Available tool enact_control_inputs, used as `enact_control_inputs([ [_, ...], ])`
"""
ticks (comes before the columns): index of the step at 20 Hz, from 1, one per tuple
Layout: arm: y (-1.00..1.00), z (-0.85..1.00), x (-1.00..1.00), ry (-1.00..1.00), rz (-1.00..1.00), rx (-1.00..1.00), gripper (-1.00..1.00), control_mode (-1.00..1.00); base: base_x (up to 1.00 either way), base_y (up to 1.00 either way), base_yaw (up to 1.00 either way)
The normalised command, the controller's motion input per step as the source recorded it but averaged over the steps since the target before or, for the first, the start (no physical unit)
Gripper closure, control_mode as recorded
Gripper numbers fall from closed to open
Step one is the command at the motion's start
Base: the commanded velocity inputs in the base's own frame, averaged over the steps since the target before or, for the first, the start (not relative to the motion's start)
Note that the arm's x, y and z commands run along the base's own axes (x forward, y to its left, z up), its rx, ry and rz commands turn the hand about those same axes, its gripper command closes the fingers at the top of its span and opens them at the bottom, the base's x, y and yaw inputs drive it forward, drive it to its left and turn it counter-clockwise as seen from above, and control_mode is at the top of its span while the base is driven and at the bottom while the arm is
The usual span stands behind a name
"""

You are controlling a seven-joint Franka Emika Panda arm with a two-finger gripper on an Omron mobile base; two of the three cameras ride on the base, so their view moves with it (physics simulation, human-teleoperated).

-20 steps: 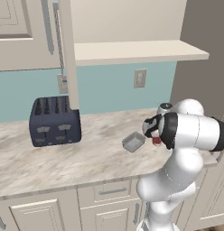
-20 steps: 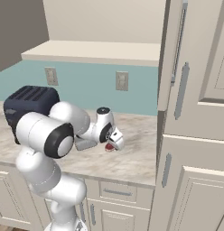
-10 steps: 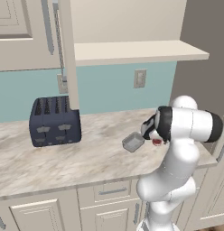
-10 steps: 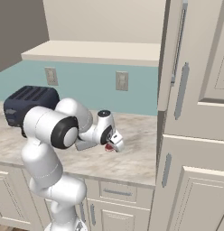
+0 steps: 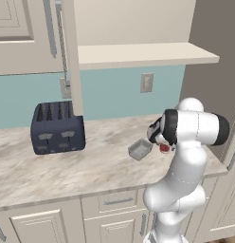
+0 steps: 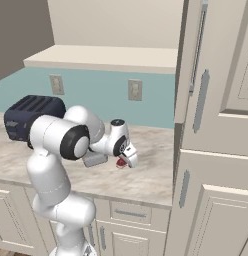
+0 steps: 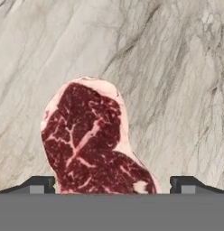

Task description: Retrieve the tupperware from the cabinet, then place the raw meat into the tupperware to avoid contamination.

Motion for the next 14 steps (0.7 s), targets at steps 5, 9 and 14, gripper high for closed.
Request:
enact_control_inputs([
  [5,0.0,-0.27,0.13,0.0,0.0,0.0,1.0,-1.0,0.0,0.0,0.0],
  [9,0.0,-0.25,0.02,0.0,0.0,0.0,1.0,-1.0,0.0,0.0,0.0],
  [14,0.0,-0.23,0.01,0.0,0.0,0.0,1.0,-1.0,0.0,0.0,0.0],
])
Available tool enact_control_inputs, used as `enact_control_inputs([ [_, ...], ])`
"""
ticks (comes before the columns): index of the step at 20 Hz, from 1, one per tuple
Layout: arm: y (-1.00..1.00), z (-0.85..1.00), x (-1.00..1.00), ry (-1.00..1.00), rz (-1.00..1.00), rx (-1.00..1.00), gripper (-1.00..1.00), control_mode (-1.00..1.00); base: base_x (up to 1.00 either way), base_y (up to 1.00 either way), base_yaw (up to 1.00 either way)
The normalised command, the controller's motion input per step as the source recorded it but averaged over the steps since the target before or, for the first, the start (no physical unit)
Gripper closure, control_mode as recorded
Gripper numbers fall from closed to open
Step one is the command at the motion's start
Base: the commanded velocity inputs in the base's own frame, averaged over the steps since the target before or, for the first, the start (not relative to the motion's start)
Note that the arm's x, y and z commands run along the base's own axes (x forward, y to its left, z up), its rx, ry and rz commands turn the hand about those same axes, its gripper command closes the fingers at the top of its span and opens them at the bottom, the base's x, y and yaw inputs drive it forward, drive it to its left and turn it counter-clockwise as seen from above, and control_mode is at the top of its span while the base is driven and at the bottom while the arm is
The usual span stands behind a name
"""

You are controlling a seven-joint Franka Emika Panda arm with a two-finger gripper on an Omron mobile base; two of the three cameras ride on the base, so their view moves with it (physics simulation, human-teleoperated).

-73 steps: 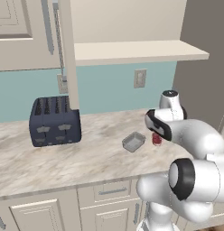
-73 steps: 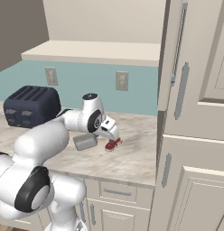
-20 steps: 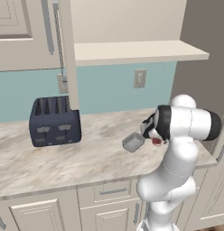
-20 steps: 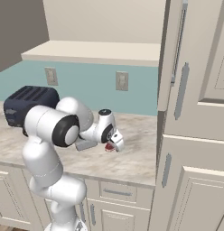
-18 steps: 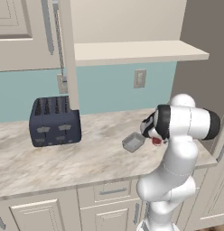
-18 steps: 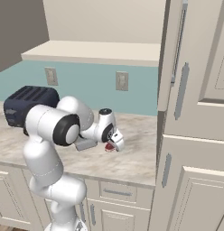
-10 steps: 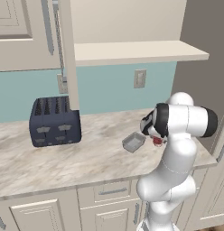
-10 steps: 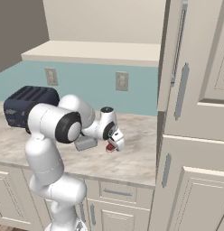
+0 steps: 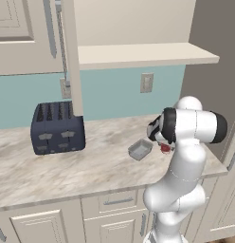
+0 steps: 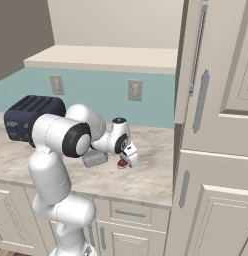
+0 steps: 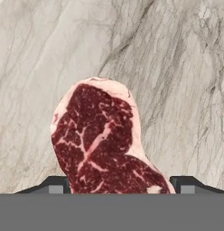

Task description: Retrieve the tupperware from the cabinet, then place the raw meat into the tupperware to avoid contamination.

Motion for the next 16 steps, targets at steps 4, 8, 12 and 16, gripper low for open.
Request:
enact_control_inputs([
  [4,0.0,-0.03,0.0,0.0,0.0,0.0,1.0,-1.0,0.0,0.0,0.0],
  [8,0.0,0.0,0.0,0.0,0.0,0.0,1.0,-1.0,0.0,0.0,0.0],
  [12,0.0,0.0,0.0,0.0,0.0,0.0,1.0,-1.0,0.0,0.0,0.0],
  [16,0.0,0.05,-0.03,-0.02,0.01,0.0,1.0,-1.0,0.0,0.0,0.0],
])
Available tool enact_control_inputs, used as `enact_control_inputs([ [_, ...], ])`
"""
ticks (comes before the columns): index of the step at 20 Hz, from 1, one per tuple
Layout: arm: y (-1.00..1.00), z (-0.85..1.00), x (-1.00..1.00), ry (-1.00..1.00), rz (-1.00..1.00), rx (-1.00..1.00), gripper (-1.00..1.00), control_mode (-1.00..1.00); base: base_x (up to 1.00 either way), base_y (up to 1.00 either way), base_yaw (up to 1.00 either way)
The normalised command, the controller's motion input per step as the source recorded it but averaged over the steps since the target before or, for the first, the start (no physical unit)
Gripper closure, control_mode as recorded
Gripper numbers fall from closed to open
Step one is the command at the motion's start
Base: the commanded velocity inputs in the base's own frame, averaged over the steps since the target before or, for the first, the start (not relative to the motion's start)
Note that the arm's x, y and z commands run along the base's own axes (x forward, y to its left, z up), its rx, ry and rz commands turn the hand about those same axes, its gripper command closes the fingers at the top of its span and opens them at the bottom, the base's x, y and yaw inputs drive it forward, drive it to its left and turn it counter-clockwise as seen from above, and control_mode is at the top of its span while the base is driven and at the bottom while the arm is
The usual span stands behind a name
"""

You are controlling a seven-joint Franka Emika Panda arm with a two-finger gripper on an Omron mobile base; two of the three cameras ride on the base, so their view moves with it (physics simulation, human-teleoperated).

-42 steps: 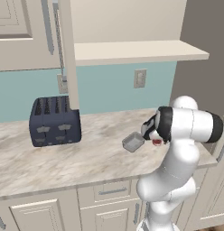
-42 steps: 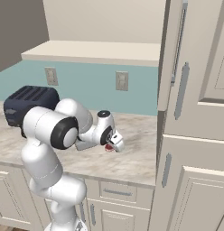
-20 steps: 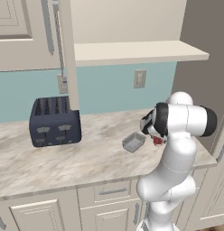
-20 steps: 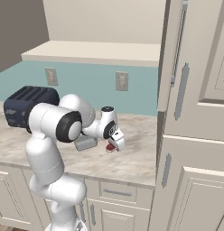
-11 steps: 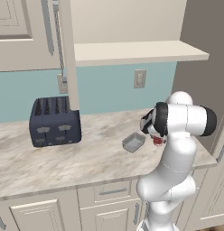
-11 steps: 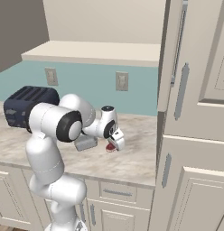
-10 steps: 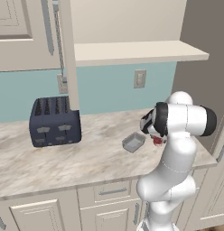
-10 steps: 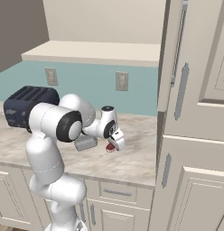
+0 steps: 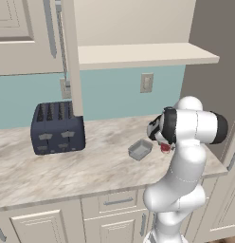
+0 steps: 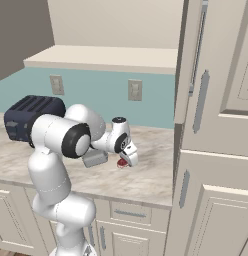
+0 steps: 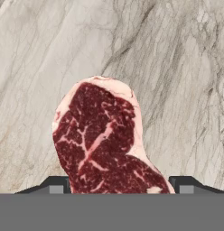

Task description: Retrieve the tupperware from the cabinet, then place the raw meat into the tupperware to avoid contamination.

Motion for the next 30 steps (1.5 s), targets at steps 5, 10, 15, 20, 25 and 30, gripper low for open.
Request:
enact_control_inputs([
  [5,0.0,0.06,-0.06,-0.04,0.01,0.0,1.0,-1.0,0.0,0.0,0.0],
  [10,0.0,0.19,-0.06,-0.03,0.0,0.0,1.0,-1.0,0.0,0.0,0.0],
  [15,0.02,0.32,-0.08,0.0,0.0,0.01,1.0,-1.0,0.0,0.0,0.0],
  [20,0.13,0.42,0.0,0.0,0.0,0.02,1.0,-1.0,0.0,0.0,0.0],
  [25,0.27,0.36,-0.03,0.01,0.0,0.01,1.0,-1.0,0.0,0.0,0.0],
  [30,0.36,0.24,-0.06,0.0,0.0,0.0,1.0,-1.0,0.0,0.0,0.0],
])
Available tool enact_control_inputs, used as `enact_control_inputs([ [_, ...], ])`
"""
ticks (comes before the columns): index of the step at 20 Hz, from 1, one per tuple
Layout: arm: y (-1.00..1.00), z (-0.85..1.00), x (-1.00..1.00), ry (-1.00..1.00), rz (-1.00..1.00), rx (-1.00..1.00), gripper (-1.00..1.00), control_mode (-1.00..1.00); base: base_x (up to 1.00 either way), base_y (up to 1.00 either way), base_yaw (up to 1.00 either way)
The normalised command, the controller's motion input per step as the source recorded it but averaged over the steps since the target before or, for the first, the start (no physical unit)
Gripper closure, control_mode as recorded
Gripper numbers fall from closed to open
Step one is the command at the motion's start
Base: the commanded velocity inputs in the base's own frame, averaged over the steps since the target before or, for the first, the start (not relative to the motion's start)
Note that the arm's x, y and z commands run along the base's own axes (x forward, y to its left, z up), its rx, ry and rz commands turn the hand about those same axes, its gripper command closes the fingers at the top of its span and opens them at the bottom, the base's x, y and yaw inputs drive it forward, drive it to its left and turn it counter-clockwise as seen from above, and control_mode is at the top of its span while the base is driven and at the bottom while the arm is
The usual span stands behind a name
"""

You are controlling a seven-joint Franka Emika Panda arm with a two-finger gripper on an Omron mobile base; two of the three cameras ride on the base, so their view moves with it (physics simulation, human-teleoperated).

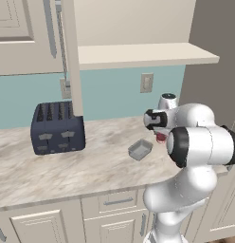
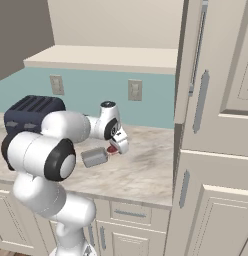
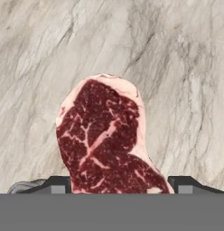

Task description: Retrieve the tupperware from the cabinet, then place the raw meat into the tupperware to avoid contamination.

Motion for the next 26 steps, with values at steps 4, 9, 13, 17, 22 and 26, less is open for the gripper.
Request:
enact_control_inputs([
  [4,0.39,0.16,-0.08,0.0,0.0,0.0,1.0,-1.0,0.0,0.0,0.0],
  [9,0.4,0.03,-0.1,0.0,0.0,0.0,1.0,-1.0,0.0,0.0,0.0],
  [13,0.41,0.0,-0.08,0.0,0.0,0.01,1.0,-1.0,0.0,0.0,0.0],
  [17,0.41,0.0,-0.02,0.0,0.0,0.0,1.0,-1.0,0.0,0.0,0.0],
  [22,0.35,-0.04,0.0,0.0,0.0,0.0,1.0,-1.0,0.0,0.0,0.0],
  [26,0.18,-0.22,0.0,0.0,0.0,0.0,1.0,-1.0,0.0,0.0,0.0],
])
